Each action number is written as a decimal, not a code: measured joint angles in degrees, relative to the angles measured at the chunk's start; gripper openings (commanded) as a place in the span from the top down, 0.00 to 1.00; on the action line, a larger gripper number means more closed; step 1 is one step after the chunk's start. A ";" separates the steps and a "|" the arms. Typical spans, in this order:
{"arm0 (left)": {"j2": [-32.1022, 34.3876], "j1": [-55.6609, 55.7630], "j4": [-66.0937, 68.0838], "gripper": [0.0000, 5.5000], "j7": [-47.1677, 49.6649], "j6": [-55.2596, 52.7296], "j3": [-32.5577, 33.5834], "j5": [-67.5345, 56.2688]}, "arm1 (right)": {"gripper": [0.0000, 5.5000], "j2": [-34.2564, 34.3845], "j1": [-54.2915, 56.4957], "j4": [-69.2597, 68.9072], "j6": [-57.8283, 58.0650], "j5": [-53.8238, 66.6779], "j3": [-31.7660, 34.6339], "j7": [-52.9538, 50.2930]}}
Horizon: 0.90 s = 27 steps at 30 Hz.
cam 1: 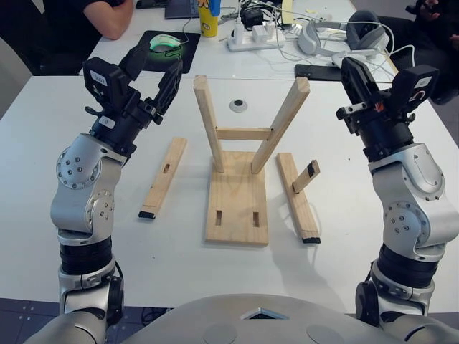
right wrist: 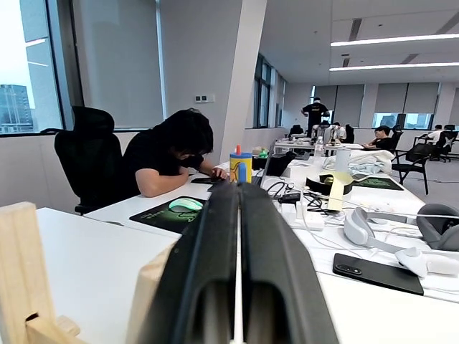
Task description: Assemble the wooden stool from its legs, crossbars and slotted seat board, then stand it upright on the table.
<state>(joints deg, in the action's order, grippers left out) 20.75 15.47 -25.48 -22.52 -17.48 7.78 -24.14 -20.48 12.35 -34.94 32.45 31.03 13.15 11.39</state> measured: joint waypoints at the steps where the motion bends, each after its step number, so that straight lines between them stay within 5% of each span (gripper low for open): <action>1: 0.01 0.00 0.00 0.44 0.00 0.00 0.00 -0.01 | 1.00 0.00 -0.02 -0.36 0.12 0.08 -0.09 0.02; 16: 0.48 0.03 0.05 0.44 -0.14 -0.25 0.37 -0.32 | 1.00 -0.60 -0.61 -4.50 -0.22 -0.54 -1.62 0.72; 22: 0.50 0.16 0.48 0.44 -0.32 -0.67 0.11 -0.37 | 1.00 -6.56 -15.32 1.60 -3.51 -9.22 -11.85 6.11; 27: 0.46 0.98 0.58 0.44 -0.71 -0.73 -0.48 -0.47 | 1.00 -6.05 -16.36 2.17 -4.15 -8.26 -11.12 6.47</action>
<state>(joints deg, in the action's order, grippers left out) 21.20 16.44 -24.91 -23.23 -18.21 7.30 -24.61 -26.53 -4.01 -32.76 28.30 22.77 2.03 17.85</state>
